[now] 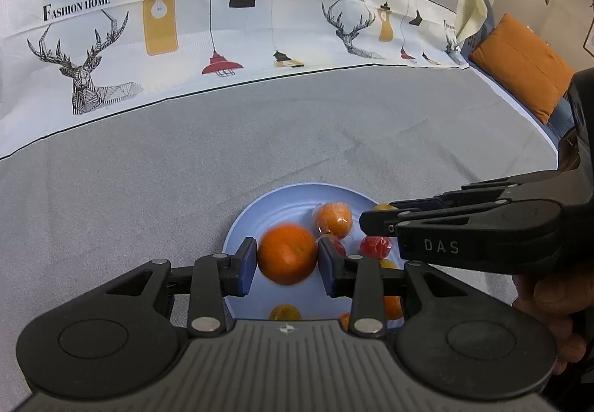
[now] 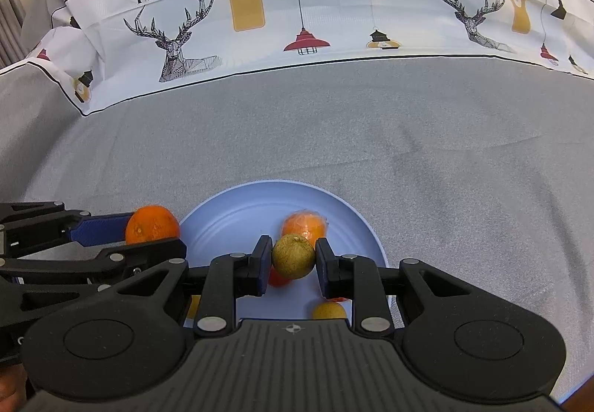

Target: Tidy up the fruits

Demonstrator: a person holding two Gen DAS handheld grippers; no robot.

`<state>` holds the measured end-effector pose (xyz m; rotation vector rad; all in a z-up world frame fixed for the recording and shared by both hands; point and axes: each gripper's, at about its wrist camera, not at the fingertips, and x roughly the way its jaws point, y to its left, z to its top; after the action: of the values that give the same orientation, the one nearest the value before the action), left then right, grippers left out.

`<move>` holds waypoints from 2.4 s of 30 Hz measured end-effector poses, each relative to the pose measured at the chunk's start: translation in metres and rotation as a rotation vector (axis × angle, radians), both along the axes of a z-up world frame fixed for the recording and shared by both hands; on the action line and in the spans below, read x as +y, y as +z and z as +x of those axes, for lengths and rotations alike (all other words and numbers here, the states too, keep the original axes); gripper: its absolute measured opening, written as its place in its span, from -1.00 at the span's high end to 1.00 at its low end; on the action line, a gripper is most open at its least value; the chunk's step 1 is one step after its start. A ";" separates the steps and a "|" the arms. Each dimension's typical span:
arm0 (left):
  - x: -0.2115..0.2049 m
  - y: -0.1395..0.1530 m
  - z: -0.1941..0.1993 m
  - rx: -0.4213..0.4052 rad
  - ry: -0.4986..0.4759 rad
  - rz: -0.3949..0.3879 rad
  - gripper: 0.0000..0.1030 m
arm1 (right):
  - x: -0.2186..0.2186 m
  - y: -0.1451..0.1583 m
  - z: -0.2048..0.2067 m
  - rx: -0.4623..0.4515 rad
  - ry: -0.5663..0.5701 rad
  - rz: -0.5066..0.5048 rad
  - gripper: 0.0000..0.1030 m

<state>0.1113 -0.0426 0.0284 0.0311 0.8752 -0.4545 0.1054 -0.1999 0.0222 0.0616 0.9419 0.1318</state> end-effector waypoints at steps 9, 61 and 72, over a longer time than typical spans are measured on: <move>0.007 0.002 0.000 -0.001 0.029 -0.020 0.17 | -0.004 0.003 -0.001 -0.017 -0.028 0.010 0.09; 0.019 0.000 -0.064 0.136 0.341 0.074 -0.99 | -0.020 0.034 -0.074 -0.031 -0.108 -0.040 -0.99; 0.018 -0.001 -0.066 0.134 0.329 0.081 -0.99 | -0.014 0.034 -0.074 -0.031 -0.080 -0.066 -0.99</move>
<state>0.0457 -0.0249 0.0277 -0.0697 1.0094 -0.1139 0.0314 -0.2141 0.0560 0.0363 0.9106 0.0276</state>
